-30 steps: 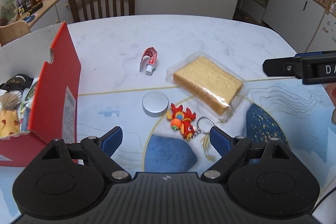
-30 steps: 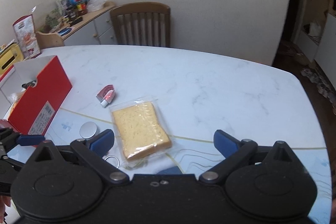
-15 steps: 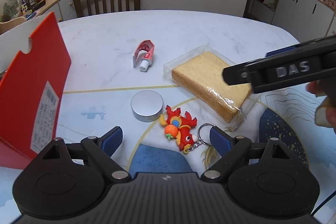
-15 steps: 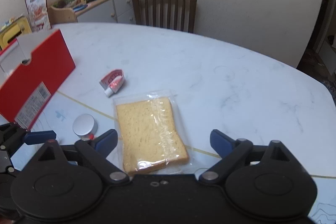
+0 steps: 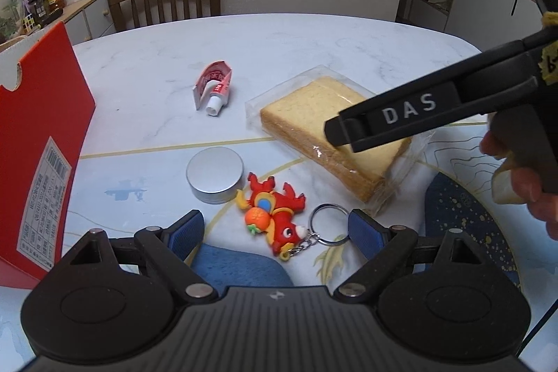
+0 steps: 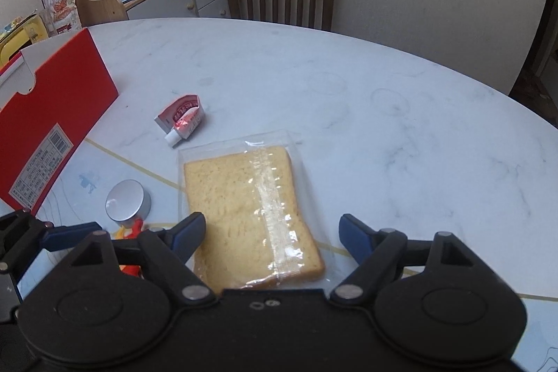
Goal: Organize objects
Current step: 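Close the right tool on the bagged bread while the left tool grasps the dragon keyring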
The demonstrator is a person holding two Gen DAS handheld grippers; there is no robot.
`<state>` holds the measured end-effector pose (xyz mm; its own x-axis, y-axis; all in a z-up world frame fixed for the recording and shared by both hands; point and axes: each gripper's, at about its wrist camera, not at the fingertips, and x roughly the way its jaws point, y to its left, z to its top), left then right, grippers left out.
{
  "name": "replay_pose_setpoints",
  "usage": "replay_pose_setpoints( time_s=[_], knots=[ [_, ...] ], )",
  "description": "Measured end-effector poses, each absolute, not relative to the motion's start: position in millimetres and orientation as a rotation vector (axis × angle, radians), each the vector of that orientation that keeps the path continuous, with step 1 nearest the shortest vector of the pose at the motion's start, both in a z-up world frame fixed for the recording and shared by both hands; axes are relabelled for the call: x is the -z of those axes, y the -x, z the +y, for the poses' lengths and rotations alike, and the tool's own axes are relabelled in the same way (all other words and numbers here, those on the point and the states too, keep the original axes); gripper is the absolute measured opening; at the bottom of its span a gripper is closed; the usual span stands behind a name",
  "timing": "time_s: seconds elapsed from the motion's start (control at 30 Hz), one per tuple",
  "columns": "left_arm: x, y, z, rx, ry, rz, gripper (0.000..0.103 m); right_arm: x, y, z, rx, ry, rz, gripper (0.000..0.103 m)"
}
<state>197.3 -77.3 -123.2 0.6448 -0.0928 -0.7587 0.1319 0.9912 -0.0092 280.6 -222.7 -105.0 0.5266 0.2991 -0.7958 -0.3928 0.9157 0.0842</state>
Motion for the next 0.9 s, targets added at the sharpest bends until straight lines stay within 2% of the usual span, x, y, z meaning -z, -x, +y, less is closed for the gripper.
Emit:
replay_pose_setpoints(
  time_s=[0.07, 0.13, 0.17, 0.23, 0.33, 0.53, 0.57, 0.7, 0.77, 0.9],
  knots=[
    [123.3, -197.9, -79.1, 0.130, -0.051, 0.864, 0.090, 104.6, -281.5, -221.6, -0.420, 0.109, 0.928, 0.085],
    [122.9, -197.4, -81.5, 0.132, -0.058, 0.863, 0.086, 105.0, -281.7, -219.1, -0.431, 0.117, 0.931, 0.091],
    [122.6, -197.1, -82.8, 0.133, -0.063, 0.862, 0.083, 106.1, -281.9, -217.2, -0.433, 0.126, 0.935, 0.098],
    [121.6, -196.0, -84.6, 0.137, -0.064, 0.862, 0.079, 109.8, -282.0, -214.1, -0.439, 0.138, 0.947, 0.099],
    [119.6, -196.9, -86.0, 0.140, -0.069, 0.862, 0.067, 113.0, -284.5, -213.4, -0.439, 0.118, 0.964, 0.099],
    [117.0, -199.1, -85.2, 0.139, -0.065, 0.866, 0.050, 112.7, -283.0, -213.6, -0.433, 0.099, 0.973, 0.089],
    [116.4, -199.2, -85.0, 0.139, -0.066, 0.866, 0.044, 112.5, -282.5, -214.3, -0.425, 0.094, 0.972, 0.087],
    [115.9, -200.6, -81.9, 0.149, -0.052, 0.874, 0.040, 109.2, -279.7, -219.9, -0.412, 0.049, 0.972, 0.079],
    [115.2, -200.4, -79.5, 0.152, -0.042, 0.875, 0.036, 106.5, -277.7, -223.6, -0.408, 0.017, 0.979, 0.076],
    [114.7, -200.1, -76.1, 0.165, -0.030, 0.883, 0.036, 102.3, -266.6, -229.7, -0.416, -0.017, 0.987, 0.074]
  ],
)
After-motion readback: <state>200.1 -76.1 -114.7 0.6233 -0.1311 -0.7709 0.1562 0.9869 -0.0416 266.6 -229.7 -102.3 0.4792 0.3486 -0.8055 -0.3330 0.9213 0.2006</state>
